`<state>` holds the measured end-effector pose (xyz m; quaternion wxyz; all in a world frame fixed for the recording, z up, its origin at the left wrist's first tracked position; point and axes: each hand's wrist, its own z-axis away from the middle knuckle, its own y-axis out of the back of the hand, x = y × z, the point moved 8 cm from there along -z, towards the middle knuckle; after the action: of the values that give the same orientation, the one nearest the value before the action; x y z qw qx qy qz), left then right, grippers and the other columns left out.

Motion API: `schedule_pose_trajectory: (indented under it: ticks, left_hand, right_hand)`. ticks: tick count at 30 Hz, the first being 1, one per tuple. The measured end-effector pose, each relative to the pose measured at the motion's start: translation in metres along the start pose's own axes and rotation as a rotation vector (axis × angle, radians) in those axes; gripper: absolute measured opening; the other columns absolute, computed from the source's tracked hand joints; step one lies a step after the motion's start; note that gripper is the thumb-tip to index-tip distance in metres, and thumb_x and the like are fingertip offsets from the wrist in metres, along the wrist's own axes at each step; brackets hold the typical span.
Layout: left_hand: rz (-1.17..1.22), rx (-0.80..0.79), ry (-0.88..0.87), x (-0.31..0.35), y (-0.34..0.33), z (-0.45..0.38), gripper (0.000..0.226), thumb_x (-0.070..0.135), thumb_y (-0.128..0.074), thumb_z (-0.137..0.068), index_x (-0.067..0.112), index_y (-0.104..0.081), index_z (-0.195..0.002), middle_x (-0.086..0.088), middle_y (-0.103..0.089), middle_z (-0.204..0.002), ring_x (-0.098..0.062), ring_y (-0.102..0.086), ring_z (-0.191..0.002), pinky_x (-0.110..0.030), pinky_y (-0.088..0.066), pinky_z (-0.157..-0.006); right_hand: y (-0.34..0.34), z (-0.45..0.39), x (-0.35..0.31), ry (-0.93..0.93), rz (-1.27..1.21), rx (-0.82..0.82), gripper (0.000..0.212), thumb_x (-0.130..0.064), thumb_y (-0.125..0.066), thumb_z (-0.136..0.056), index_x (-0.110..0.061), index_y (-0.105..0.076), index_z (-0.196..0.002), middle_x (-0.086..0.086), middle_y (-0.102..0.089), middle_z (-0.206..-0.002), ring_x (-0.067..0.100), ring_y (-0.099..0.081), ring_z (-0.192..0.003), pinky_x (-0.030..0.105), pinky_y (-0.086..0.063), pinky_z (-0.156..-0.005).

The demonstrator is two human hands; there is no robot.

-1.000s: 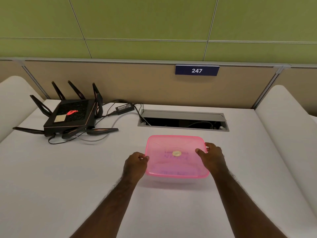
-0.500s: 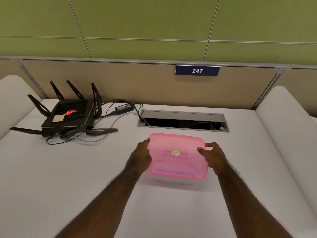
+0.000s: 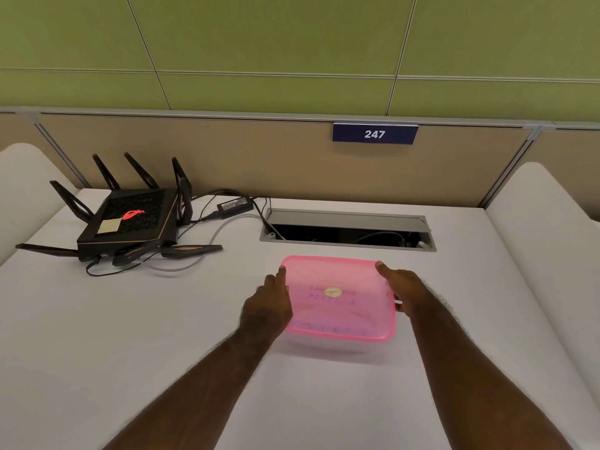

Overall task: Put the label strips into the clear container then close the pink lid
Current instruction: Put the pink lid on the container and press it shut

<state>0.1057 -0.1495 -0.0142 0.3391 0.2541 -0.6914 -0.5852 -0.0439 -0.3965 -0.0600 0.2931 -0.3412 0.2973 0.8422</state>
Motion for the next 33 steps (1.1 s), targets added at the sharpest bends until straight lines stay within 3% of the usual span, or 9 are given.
schedule_pose_trajectory:
  ticks: [4, 11, 17, 21, 23, 25, 27, 30, 33]
  left_hand:
    - [-0.208, 0.123, -0.074, 0.002, 0.002, 0.000, 0.041, 0.013, -0.063, -0.083, 0.003, -0.063, -0.122, -0.006, -0.062, -0.073, -0.020, -0.052, -0.047, -0.026, -0.040, -0.034]
    - [-0.250, 0.207, -0.112, 0.009, 0.006, 0.001, 0.044, 0.011, -0.067, -0.078, 0.001, -0.064, -0.122, -0.007, -0.065, -0.075, -0.020, -0.053, -0.046, -0.025, -0.041, -0.033]
    - [-0.276, 0.220, -0.129, 0.012, 0.009, 0.004, 0.046, 0.011, -0.065, -0.079, 0.003, -0.063, -0.124, -0.006, -0.066, -0.077, -0.018, -0.054, -0.046, -0.024, -0.043, -0.035]
    - [-0.196, 0.187, -0.076, 0.008, 0.004, 0.002, 0.047, 0.014, -0.063, -0.082, 0.006, -0.060, -0.129, -0.007, -0.067, -0.082, -0.021, -0.057, -0.046, -0.026, -0.043, -0.037]
    - [-0.046, 0.117, -0.012, 0.002, -0.002, 0.001, 0.046, 0.018, -0.050, -0.094, 0.010, -0.049, -0.139, -0.011, -0.065, -0.096, -0.028, -0.063, -0.060, -0.034, -0.052, -0.049]
    - [0.200, -0.022, 0.082, -0.010, -0.015, -0.002, 0.048, 0.026, -0.035, -0.101, 0.019, -0.033, -0.149, -0.013, -0.058, -0.116, -0.033, -0.064, -0.088, -0.041, -0.056, -0.073]
    - [0.558, -0.183, 0.236, -0.026, -0.029, -0.002, 0.052, 0.030, -0.040, -0.100, 0.025, -0.027, -0.150, -0.011, -0.051, -0.127, -0.033, -0.059, -0.109, -0.044, -0.053, -0.086]
    - [1.075, -0.279, 0.537, -0.049, -0.044, 0.018, 0.047, 0.027, -0.057, -0.094, 0.016, -0.043, -0.138, -0.012, -0.059, -0.113, -0.027, -0.063, -0.091, -0.037, -0.058, -0.064]
    - [1.263, -0.342, 0.654, -0.058, -0.058, 0.041, 0.030, 0.028, -0.066, -0.089, 0.005, -0.061, -0.108, -0.015, -0.064, -0.094, -0.022, -0.063, -0.067, -0.032, -0.059, -0.060]
  right_hand:
    - [0.001, -0.008, 0.000, -0.034, -0.058, -0.034, 0.040, -0.040, -0.066, -0.087, -0.010, -0.058, -0.112, 0.010, -0.062, -0.113, 0.031, -0.058, -0.105, 0.042, -0.051, -0.083]
    - [0.004, -0.018, -0.003, -0.106, -0.084, -0.047, 0.022, -0.025, -0.068, -0.087, -0.008, -0.055, -0.092, 0.011, -0.062, -0.098, 0.029, -0.058, -0.094, 0.044, -0.051, -0.085]
    - [0.004, -0.022, 0.003, -0.145, -0.112, -0.071, 0.026, -0.021, -0.070, -0.085, -0.004, -0.059, -0.100, 0.013, -0.063, -0.100, 0.029, -0.057, -0.093, 0.045, -0.051, -0.084]
    - [0.003, -0.019, 0.000, -0.063, -0.093, -0.065, 0.030, -0.031, -0.069, -0.086, -0.007, -0.060, -0.102, 0.010, -0.064, -0.100, 0.028, -0.059, -0.094, 0.044, -0.052, -0.081]
    - [0.004, -0.008, 0.001, 0.017, -0.062, -0.032, 0.032, -0.038, -0.065, -0.089, -0.010, -0.059, -0.103, 0.010, -0.063, -0.103, 0.030, -0.059, -0.099, 0.044, -0.051, -0.080]
    - [0.001, 0.009, 0.007, 0.083, -0.064, -0.074, 0.027, -0.041, -0.061, -0.090, -0.015, -0.060, -0.098, 0.009, -0.064, -0.104, 0.030, -0.060, -0.100, 0.043, -0.051, -0.078]
    - [0.001, 0.026, 0.021, 0.103, -0.073, -0.160, 0.026, -0.043, -0.062, -0.089, -0.018, -0.062, -0.097, 0.007, -0.068, -0.104, 0.026, -0.063, -0.097, 0.039, -0.052, -0.074]
    - [0.004, 0.043, 0.057, 0.048, -0.075, -0.252, 0.039, -0.042, -0.070, -0.083, -0.017, -0.061, -0.112, 0.008, -0.071, -0.107, 0.027, -0.067, -0.099, 0.037, -0.055, -0.073]
    - [0.005, 0.054, 0.082, 0.006, -0.140, -0.291, 0.046, -0.036, -0.074, -0.080, -0.010, -0.060, -0.115, 0.013, -0.067, -0.111, 0.032, -0.063, -0.102, 0.040, -0.057, -0.080]
